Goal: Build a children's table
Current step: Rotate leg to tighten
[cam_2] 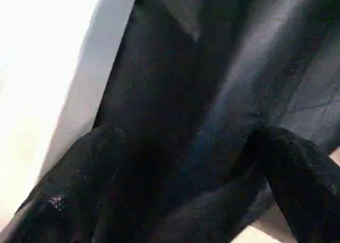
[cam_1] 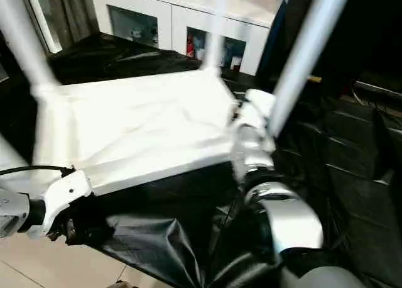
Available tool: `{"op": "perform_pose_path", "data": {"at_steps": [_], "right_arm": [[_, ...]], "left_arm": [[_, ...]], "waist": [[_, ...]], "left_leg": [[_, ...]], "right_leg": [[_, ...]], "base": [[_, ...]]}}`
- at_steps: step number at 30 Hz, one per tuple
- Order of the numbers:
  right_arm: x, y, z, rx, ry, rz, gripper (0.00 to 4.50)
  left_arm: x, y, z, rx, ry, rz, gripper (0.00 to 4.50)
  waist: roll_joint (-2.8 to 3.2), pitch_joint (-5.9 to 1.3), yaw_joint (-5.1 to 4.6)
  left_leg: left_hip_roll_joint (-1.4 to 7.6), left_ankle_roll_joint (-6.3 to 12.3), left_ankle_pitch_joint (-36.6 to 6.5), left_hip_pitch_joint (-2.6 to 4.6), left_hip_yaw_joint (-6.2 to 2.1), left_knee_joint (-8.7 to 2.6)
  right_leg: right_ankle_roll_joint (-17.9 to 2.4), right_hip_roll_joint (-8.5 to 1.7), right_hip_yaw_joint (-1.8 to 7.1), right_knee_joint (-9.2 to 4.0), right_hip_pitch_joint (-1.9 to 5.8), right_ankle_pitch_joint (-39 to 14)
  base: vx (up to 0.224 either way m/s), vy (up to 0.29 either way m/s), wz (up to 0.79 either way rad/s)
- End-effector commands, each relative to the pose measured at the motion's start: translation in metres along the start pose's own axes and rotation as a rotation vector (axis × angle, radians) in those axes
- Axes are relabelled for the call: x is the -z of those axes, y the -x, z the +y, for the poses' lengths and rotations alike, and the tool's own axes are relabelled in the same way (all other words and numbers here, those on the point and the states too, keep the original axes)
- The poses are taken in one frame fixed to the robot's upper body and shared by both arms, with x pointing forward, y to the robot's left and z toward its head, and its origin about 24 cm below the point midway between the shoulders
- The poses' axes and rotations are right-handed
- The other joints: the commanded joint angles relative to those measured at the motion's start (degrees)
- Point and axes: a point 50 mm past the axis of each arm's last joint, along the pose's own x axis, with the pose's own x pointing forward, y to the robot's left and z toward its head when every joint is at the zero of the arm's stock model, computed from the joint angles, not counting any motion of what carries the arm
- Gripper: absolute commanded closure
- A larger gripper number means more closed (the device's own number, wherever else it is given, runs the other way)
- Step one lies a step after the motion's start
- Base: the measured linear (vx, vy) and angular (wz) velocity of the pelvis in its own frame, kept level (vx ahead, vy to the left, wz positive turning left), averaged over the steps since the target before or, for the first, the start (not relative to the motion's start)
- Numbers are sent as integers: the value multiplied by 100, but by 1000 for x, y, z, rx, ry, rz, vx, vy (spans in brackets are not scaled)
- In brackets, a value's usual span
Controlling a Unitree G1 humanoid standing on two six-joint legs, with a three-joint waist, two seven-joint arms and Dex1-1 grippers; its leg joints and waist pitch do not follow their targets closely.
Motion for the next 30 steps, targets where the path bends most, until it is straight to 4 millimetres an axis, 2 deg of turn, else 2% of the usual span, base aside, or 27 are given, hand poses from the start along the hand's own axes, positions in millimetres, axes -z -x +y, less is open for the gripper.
{"op": "perform_pose_path", "data": {"at_steps": [1, 6, 7, 8, 10, 11, 12, 13, 15, 16, 17, 20, 23, 25, 26, 27, 28, 30], "right_arm": [[-11, -6, -25, 99, -22, -38, 143], [-12, -7, -38, 165, -24, -50, 143], [-11, -7, -42, 185, -22, -53, 143], [-9, -6, -50, 230, -23, -54, 143], [-8, -6, -53, 243, -25, -53, 143], [-6, -5, -61, 277, 3, -62, 143], [-6, -5, -64, 282, 1, -62, 143], [-5, -5, -68, 293, 3, -63, 143], [-4, -5, -73, 302, 7, -64, 143], [-4, -5, -76, 304, 10, -66, 143], [-3, -5, -80, 313, 16, -67, 143], [-4, -4, -90, 343, 21, -71, 143], [-7, -4, -105, 392, 34, -81, 143], [-9, -5, -104, 376, 30, -89, 143], [-10, -5, -101, 353, 27, -92, 143], [-10, -6, -98, 310, 13, -93, 143], [-10, -6, -98, 310, 13, -93, 143], [-10, -6, -90, 224, -12, -98, 143]], "left_arm": [[-1, -3, 6, -67, -40, 2, 3], [-16, -8, 18, -158, -105, -101, 3], [-21, -9, 19, -165, -127, -136, 3], [-27, -13, 20, -180, -193, -177, 3], [-28, -14, 20, -184, -211, -175, 3], [-26, -15, 20, -191, -264, -154, 3], [-26, -15, 21, -203, -276, -151, 3], [-26, -16, 23, -220, -293, -155, 3], [-27, -16, 26, -238, -295, -169, 3], [-29, -15, 27, -248, -302, -184, 3], [-30, -15, 28, -245, -303, -205, 3], [-31, -12, 31, -244, -305, -230, 3], [-20, -2, 30, -181, -248, -266, 3], [-15, 8, 24, -108, -160, -315, 3], [-12, 13, 22, -88, -129, -315, 3], [-8, 19, 20, -67, -101, -313, 3], [-8, 19, 20, -67, -101, -313, 3], [-2, 27, 19, -44, -63, -306, 3]], "waist": [[88, -368, -55], [100, -394, -49], [131, -408, -39], [119, -424, -46], [143, -422, -39], [119, -436, -42], [117, -434, -44], [145, -434, -51], [135, -441, -51], [178, -444, -48], [149, -433, -57], [142, -423, -52], [154, -425, -51], [132, -423, -67], [159, -417, -89], [195, -414, -105], [195, -414, -105], [177, -383, -141]], "left_leg": [[202, -307, -1580, 118, -82, -436], [187, -244, -1329, 114, -67, -404], [188, -238, -1243, 103, -75, -398], [194, -220, -1170, 102, -71, -386], [185, -187, -1117, 109, -59, -375], [187, -140, -970, 73, -69, -365], [185, -127, -954, 73, -65, -357], [180, -117, -957, 85, -58, -348], [186, -129, -968, 80, -64, -349], [187, -150, -971, 82, -72, -349], [188, -178, -1108, 85, -66, -348], [194, -232, -1303, 86, -69, -353], [180, -251, -1305, 79, -69, -342], [179, -250, -1353, 75, -61, -339], [178, -260, -1365, 61, -64, -345], [178, -248, -1455, 80, -62, -336], [178, -248, -1455, 80, -62, -336], [189, -214, -1719, 82, -64, -349]], "right_leg": [[-919, -191, 193, -326, 154, -1151], [-985, -167, 183, -295, 162, -776], [-1010, -177, 182, -275, 182, -632], [-1040, -176, 177, -255, 192, -466], [-1051, -161, 170, -262, 177, -364], [-1082, -168, 164, -230, 218, -186], [-1074, -162, 162, -232, 210, -182], [-1071, -151, 159, -234, 198, -175], [-1084, -161, 160, -220, 212, -175], [-1090, -160, 156, -212, 211, -161], [-1105, -160, 156, -230, 204, -272], [-1088, -168, 160, -253, 191, -507], [-1093, -174, 161, -237, 186, -529], [-1108, -166, 162, -235, 178, -555], [-1123, -157, 160, -237, 175, -548], [-1133, -143, 162, -235, 157, -589], [-1133, -143, 162, -235, 157, -589], [-1114, -134, 164, -280, 135, -891]], "base": [[0, 0, 0], [0, 0, 0], [0, 0, 0], [0, 0, 0], [0, 0, 0], [0, 0, 0], [0, 0, 0], [0, 0, 0], [0, 0, 0], [0, 0, 0], [0, 0, 0], [0, 0, 0], [0, 0, 0], [0, 0, 0], [0, 0, 0], [0, 0, 0], [0, 0, 0], [0, 0, 0]]}}
